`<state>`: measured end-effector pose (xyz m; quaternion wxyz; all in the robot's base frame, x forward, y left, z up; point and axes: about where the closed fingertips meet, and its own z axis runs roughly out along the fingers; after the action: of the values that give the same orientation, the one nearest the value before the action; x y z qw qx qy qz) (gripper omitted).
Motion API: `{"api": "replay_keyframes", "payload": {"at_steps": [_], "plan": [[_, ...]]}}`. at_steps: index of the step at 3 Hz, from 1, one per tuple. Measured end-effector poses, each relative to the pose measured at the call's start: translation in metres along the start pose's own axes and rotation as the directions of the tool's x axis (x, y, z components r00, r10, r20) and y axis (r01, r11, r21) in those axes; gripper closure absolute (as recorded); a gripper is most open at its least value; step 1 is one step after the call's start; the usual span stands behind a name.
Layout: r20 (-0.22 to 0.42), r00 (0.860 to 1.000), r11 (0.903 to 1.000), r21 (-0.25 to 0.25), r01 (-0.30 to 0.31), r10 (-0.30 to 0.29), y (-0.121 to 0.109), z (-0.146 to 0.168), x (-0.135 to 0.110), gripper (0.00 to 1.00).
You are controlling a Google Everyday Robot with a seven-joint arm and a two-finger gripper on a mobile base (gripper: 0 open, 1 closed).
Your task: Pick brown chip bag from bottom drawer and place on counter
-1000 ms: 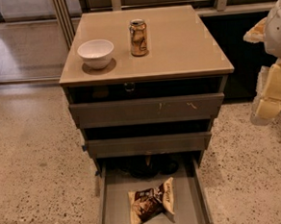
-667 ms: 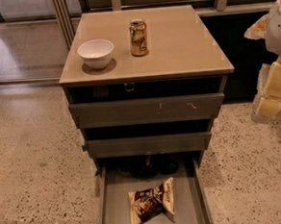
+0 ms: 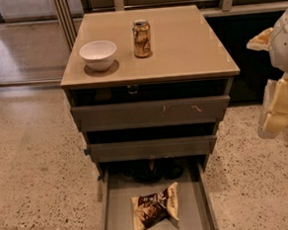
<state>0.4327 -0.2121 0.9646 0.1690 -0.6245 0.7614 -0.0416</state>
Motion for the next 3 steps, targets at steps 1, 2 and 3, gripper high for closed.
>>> {"api": "replay_keyframes", "payload": {"at_steps": [1, 2, 3], "plan": [[0.023, 0.999, 0.9989, -0.038, 0.026, -0.025, 0.015, 0.028, 0.007, 0.00], [0.058, 0.997, 0.9899, -0.126, 0.064, -0.057, 0.040, 0.083, 0.030, 0.00], [0.081, 0.995, 0.9788, -0.190, 0.076, -0.061, 0.059, 0.125, 0.054, 0.00]]}}
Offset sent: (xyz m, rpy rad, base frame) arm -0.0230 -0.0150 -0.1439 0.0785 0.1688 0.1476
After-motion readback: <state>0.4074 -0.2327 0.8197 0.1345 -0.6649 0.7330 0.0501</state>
